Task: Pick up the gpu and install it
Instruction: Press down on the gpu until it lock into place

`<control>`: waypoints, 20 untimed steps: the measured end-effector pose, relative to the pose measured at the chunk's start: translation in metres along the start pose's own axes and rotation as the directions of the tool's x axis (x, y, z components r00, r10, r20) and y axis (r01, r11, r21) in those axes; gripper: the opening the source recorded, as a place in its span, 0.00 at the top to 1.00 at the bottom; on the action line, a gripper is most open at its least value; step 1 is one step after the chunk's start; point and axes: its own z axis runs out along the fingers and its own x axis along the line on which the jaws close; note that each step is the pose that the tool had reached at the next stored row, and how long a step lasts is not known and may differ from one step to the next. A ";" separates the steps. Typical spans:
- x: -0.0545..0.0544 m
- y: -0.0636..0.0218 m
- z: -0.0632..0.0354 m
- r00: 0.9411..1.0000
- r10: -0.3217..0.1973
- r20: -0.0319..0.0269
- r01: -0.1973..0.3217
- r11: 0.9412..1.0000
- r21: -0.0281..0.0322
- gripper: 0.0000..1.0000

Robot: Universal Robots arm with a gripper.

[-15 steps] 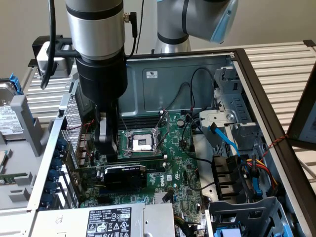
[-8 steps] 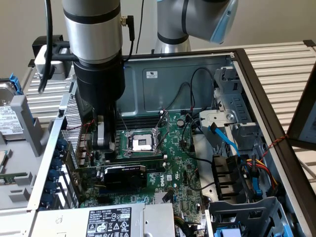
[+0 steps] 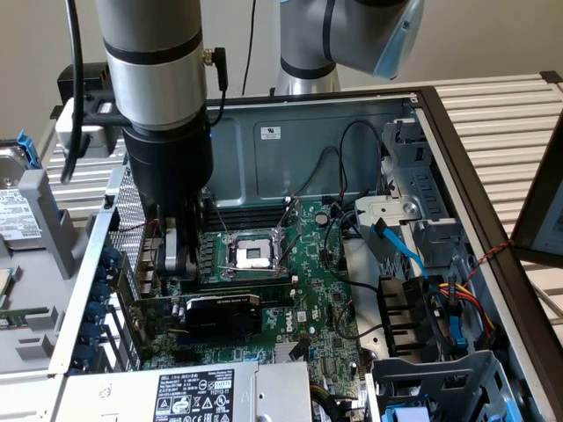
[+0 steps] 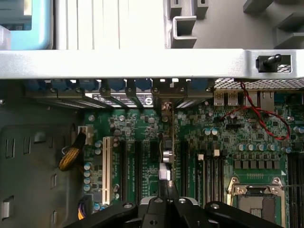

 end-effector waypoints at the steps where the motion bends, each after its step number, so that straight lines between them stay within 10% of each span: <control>1: -0.001 0.0005 0.0013 1.000 0.000 0.000 0.000 1.000 0.001 0.89; 20: -0.009 0.0075 0.0228 1.000 0.000 -0.001 0.000 1.000 0.018 0.89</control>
